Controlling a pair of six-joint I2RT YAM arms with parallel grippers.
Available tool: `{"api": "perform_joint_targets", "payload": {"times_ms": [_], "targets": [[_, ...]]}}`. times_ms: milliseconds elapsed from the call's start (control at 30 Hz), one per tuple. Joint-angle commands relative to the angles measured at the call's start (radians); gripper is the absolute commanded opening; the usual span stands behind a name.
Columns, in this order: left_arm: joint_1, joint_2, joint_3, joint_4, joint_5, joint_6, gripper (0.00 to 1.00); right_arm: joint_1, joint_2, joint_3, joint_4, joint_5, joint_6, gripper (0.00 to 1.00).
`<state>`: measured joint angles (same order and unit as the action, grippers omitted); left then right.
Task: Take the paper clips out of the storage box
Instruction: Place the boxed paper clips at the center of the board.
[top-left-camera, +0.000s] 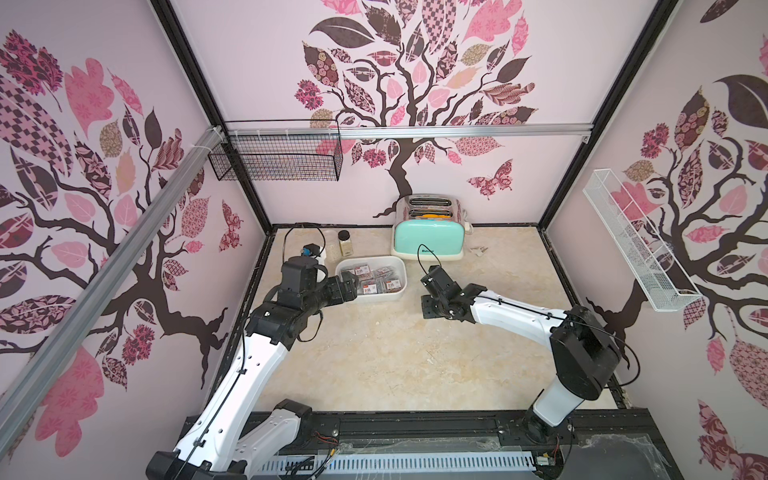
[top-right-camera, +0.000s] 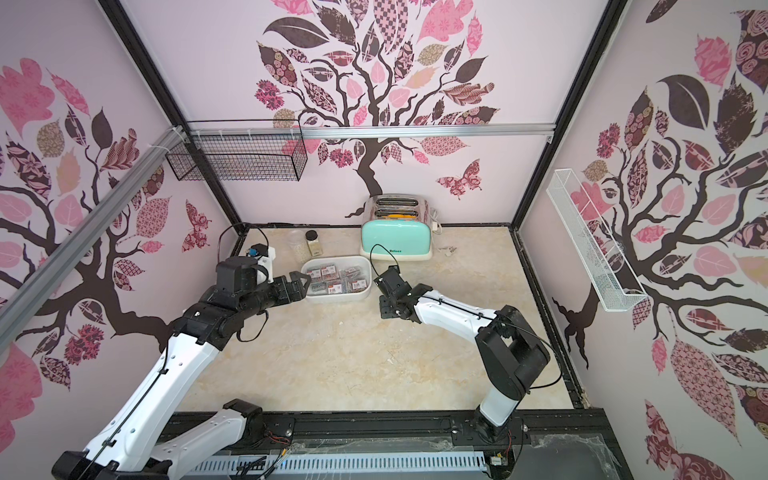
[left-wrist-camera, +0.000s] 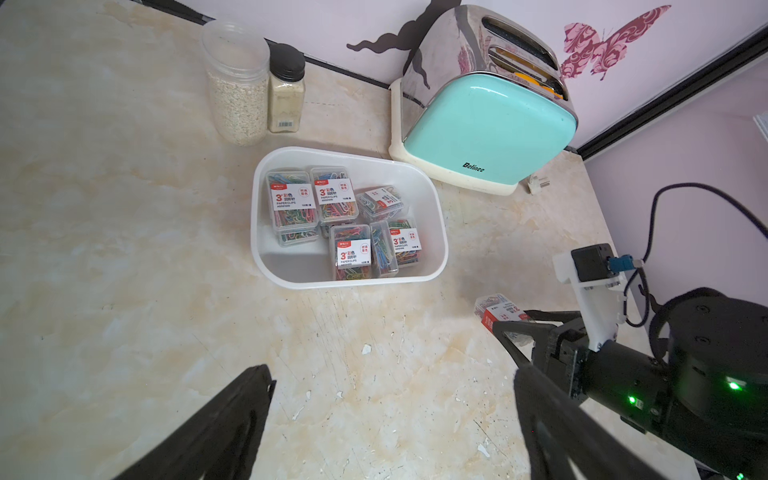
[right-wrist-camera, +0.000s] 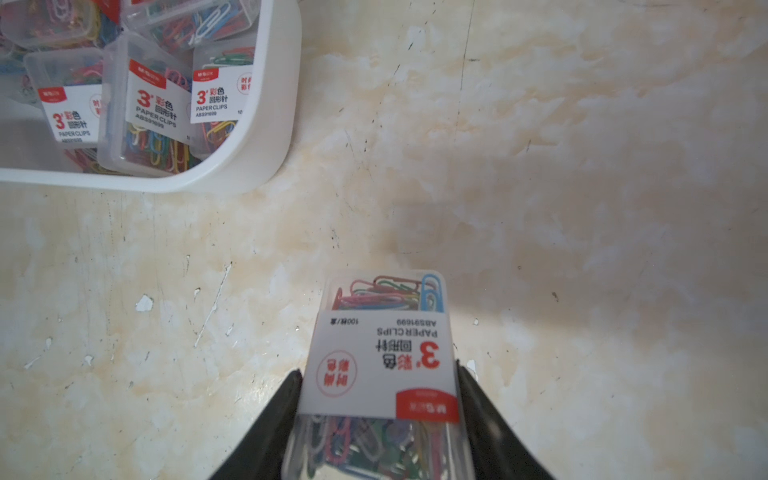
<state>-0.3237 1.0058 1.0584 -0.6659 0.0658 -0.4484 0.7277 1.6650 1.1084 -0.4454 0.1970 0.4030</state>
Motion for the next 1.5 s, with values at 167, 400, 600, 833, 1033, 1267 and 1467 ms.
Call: {"api": "perform_joint_targets", "payload": {"times_ms": [167, 400, 600, 833, 1033, 1267, 1467], "targets": [[-0.031, 0.039, 0.042, 0.031, -0.008, -0.001, 0.96, -0.002, 0.075, -0.075, 0.129, 0.056, 0.042, 0.17], [-0.036, 0.042, 0.038, 0.040, -0.006, 0.003, 0.96, 0.004, 0.081, -0.117, 0.103, 0.035, 0.088, 0.22], [-0.038, 0.041, 0.029, 0.046, 0.000, 0.005, 0.96, 0.015, 0.073, -0.155, 0.075, 0.010, 0.120, 0.33], [-0.038, 0.036, 0.013, 0.054, 0.005, 0.001, 0.96, 0.018, 0.068, -0.168, 0.053, 0.006, 0.129, 0.40], [-0.038, 0.031, 0.003, 0.062, 0.003, -0.001, 0.96, 0.018, 0.072, -0.160, 0.041, -0.006, 0.125, 0.44], [-0.038, 0.031, -0.006, 0.072, -0.003, -0.001, 0.97, 0.018, 0.077, -0.141, 0.012, -0.010, 0.111, 0.55], [-0.038, 0.031, -0.007, 0.075, -0.003, 0.001, 0.98, 0.018, 0.079, -0.119, -0.009, -0.012, 0.103, 0.61]]}}
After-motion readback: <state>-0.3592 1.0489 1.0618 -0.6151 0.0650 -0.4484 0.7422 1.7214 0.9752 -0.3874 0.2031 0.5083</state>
